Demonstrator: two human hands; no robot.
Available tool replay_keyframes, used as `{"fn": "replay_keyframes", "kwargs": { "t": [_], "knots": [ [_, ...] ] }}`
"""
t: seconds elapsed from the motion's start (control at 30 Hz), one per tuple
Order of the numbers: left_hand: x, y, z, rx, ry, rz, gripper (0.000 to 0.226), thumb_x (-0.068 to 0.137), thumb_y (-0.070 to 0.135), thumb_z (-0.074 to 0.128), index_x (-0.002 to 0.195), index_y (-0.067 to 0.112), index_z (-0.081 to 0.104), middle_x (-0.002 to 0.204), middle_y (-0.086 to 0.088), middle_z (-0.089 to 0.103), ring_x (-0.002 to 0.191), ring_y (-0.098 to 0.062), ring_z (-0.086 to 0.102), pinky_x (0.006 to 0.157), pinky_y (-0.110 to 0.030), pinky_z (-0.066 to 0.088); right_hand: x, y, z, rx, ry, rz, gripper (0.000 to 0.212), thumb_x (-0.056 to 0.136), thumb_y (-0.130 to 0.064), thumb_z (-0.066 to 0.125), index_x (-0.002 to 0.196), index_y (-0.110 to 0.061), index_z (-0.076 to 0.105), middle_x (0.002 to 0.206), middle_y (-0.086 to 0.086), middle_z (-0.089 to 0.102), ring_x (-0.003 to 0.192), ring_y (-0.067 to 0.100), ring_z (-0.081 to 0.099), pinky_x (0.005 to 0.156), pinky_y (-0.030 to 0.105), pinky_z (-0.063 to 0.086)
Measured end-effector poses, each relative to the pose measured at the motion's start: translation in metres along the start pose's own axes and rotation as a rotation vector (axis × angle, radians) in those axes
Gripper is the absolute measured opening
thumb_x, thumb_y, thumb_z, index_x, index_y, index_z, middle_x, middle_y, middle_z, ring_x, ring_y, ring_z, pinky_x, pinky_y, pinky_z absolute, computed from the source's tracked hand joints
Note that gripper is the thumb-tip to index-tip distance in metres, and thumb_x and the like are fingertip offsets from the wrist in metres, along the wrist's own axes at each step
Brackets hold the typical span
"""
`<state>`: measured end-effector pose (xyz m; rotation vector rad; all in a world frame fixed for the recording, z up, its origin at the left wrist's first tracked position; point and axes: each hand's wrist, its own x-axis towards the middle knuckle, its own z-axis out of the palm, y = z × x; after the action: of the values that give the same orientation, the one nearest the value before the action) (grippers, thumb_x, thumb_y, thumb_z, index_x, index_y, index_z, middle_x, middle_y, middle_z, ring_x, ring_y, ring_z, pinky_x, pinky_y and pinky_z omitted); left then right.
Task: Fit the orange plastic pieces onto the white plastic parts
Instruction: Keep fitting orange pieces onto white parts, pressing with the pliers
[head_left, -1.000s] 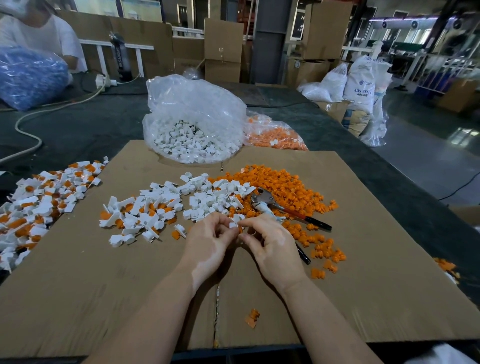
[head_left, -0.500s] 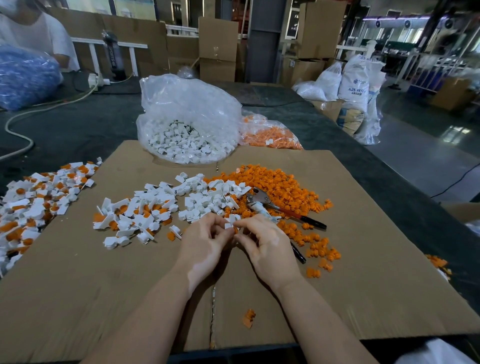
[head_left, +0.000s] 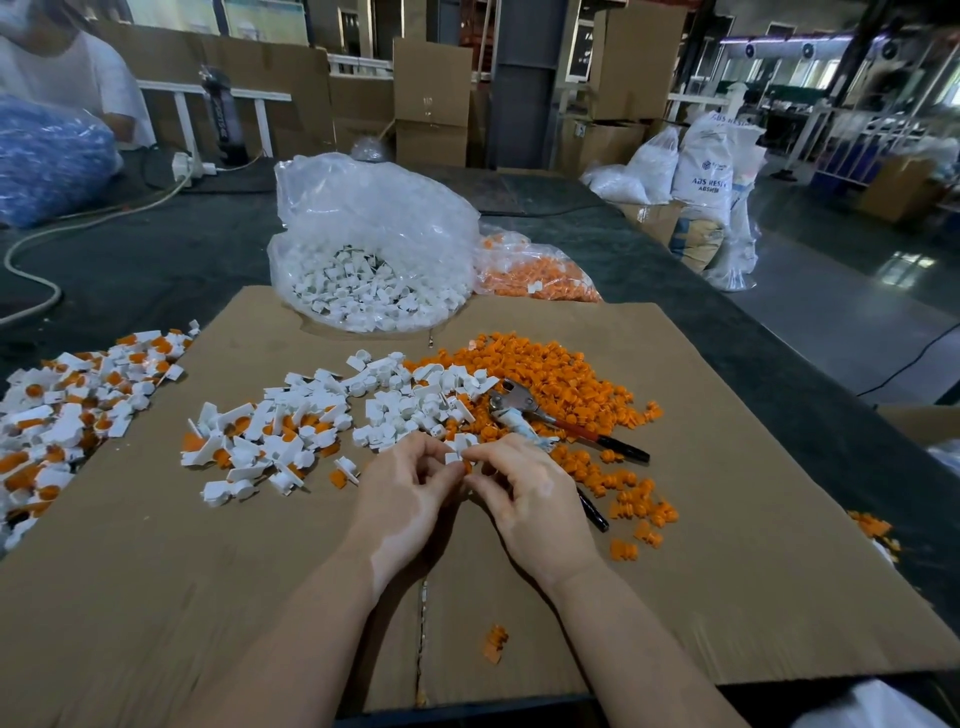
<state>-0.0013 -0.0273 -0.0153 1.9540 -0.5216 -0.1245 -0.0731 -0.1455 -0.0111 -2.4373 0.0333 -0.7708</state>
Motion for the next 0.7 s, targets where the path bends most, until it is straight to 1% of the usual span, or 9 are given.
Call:
{"fn": "replay_keyframes", "kwargs": {
  "t": [0.07,0.13,0.23,0.37,0.53,0.7],
  "knots": [
    [0.0001,-0.0001,0.0000,-0.008,-0.005,-0.010,0.008,0.086,0.020,0.064,0.087,0.014,0.061,0.073,-0.007,0.068,0.070,-0.020,0.061,0.058,-0.022,0.040,0.0000,-0.0003,-0.0004,0.002,0.002,-0.005,0.017,0.084,-0.010,0.065,0.100,-0.008,0.069,0.088,0.003,0.062,0.084,0.017,0.058,0.077,0.027,0.049],
    [0.0001,-0.0001,-0.0001,-0.013,-0.009,-0.017,0.007,0.086,0.020,0.064,0.087,0.014,0.060,0.074,-0.008,0.068,0.071,-0.020,0.062,0.059,-0.023,0.041,-0.0005,-0.0004,-0.0003,0.002,0.003,-0.011,0.017,0.084,-0.009,0.066,0.100,-0.008,0.069,0.088,0.002,0.062,0.084,0.016,0.058,0.076,0.028,0.049],
    [0.0000,0.0001,0.0003,-0.024,-0.013,-0.028,0.007,0.086,0.019,0.065,0.086,0.014,0.060,0.073,-0.008,0.067,0.071,-0.021,0.061,0.063,-0.030,0.043,-0.0010,-0.0005,-0.0003,0.003,0.003,-0.008,0.017,0.084,-0.010,0.066,0.101,-0.008,0.069,0.088,0.002,0.062,0.084,0.016,0.058,0.076,0.029,0.049],
    [0.0005,-0.0008,0.0006,-0.023,-0.009,-0.030,0.006,0.085,0.018,0.065,0.083,0.017,0.060,0.072,-0.006,0.067,0.069,-0.018,0.061,0.059,-0.024,0.040,-0.0011,-0.0006,-0.0005,0.002,0.006,-0.010,0.017,0.083,-0.009,0.066,0.100,-0.008,0.069,0.087,0.002,0.062,0.083,0.015,0.057,0.075,0.028,0.049],
    [0.0011,-0.0023,0.0011,-0.039,-0.013,-0.045,0.008,0.085,0.018,0.065,0.080,0.019,0.059,0.071,-0.006,0.067,0.069,-0.020,0.061,0.062,-0.029,0.042,-0.0016,-0.0005,-0.0003,-0.001,0.009,-0.025,0.016,0.083,-0.008,0.067,0.099,-0.008,0.069,0.086,0.002,0.062,0.082,0.015,0.058,0.075,0.026,0.049],
    [0.0018,-0.0038,0.0009,-0.041,-0.011,-0.032,0.006,0.086,0.018,0.064,0.082,0.019,0.060,0.071,-0.006,0.067,0.068,-0.018,0.061,0.058,-0.021,0.041,-0.0013,0.0002,0.0004,-0.017,-0.001,-0.032,0.017,0.084,-0.010,0.066,0.100,-0.009,0.069,0.087,0.000,0.061,0.084,0.013,0.057,0.076,0.022,0.046]
  ]
}}
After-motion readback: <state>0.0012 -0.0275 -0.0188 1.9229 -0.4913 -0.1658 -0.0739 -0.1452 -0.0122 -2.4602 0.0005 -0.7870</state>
